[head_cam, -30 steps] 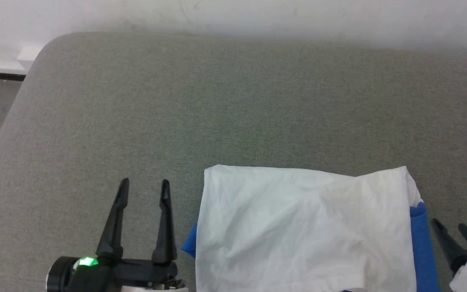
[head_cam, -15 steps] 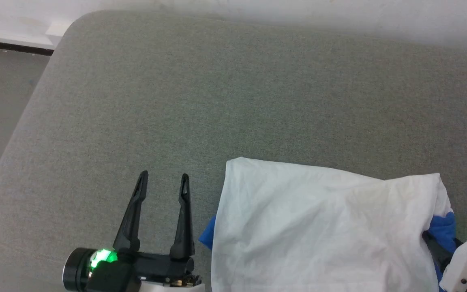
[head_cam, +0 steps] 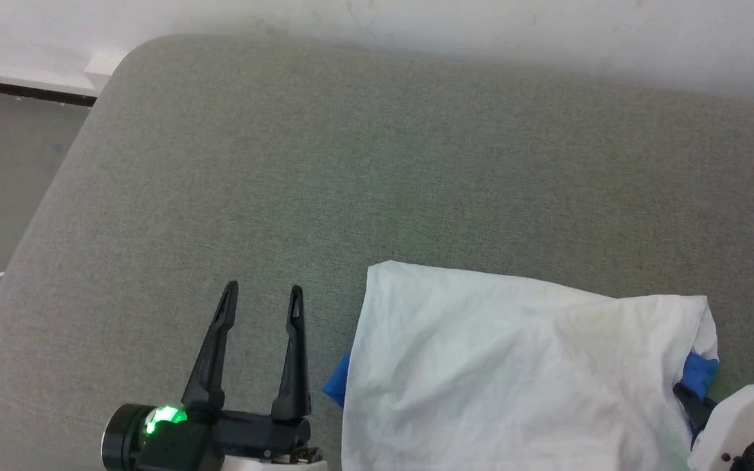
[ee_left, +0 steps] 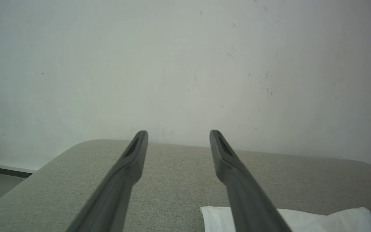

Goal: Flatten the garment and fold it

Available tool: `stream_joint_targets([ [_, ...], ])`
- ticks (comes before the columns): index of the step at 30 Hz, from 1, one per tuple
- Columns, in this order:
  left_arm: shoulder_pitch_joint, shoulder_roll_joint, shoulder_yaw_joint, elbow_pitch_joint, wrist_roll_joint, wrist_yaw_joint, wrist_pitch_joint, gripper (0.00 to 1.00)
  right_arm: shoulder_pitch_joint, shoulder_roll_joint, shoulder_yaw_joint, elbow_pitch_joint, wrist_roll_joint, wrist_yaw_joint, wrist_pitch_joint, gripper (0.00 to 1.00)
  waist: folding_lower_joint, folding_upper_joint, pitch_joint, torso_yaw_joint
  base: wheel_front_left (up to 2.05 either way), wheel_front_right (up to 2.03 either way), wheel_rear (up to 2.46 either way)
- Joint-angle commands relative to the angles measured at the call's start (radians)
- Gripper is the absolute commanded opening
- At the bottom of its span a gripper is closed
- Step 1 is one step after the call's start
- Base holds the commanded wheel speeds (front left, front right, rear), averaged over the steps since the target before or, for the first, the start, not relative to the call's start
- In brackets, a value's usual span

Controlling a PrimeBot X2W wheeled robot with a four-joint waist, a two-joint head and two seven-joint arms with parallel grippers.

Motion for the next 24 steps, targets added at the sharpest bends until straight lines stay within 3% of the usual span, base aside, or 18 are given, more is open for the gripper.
stream_joint_targets([
  [1,0.011,-0.002,0.006,0.004,-0.009,-0.006,-0.005,1.0,-0.008,0.002,-0.02,0.021,-0.016,-0.002,-0.011,0.0,0.0,-0.0001,-0.005,-0.01,0.0,0.0,0.0],
  [13,0.01,-0.012,0.018,0.007,-0.001,-0.02,-0.005,1.0,-0.09,-0.078,-0.266,0.064,-0.09,-0.002,-0.071,0.0,0.0,-0.0001,0.004,-0.055,0.0,0.0,0.0],
  [17,0.008,-0.015,0.019,0.01,0.001,-0.022,-0.005,1.0,-0.094,-0.077,-0.254,0.044,-0.072,-0.002,-0.063,0.0,0.0,-0.0001,0.008,-0.06,0.0,0.0,0.0],
  [24,0.002,-0.029,0.016,0.022,-0.002,-0.029,-0.005,1.0,-0.054,-0.03,-0.096,-0.124,0.058,-0.002,0.03,0.0,0.0,-0.0001,0.013,-0.063,0.0,0.0,0.0],
])
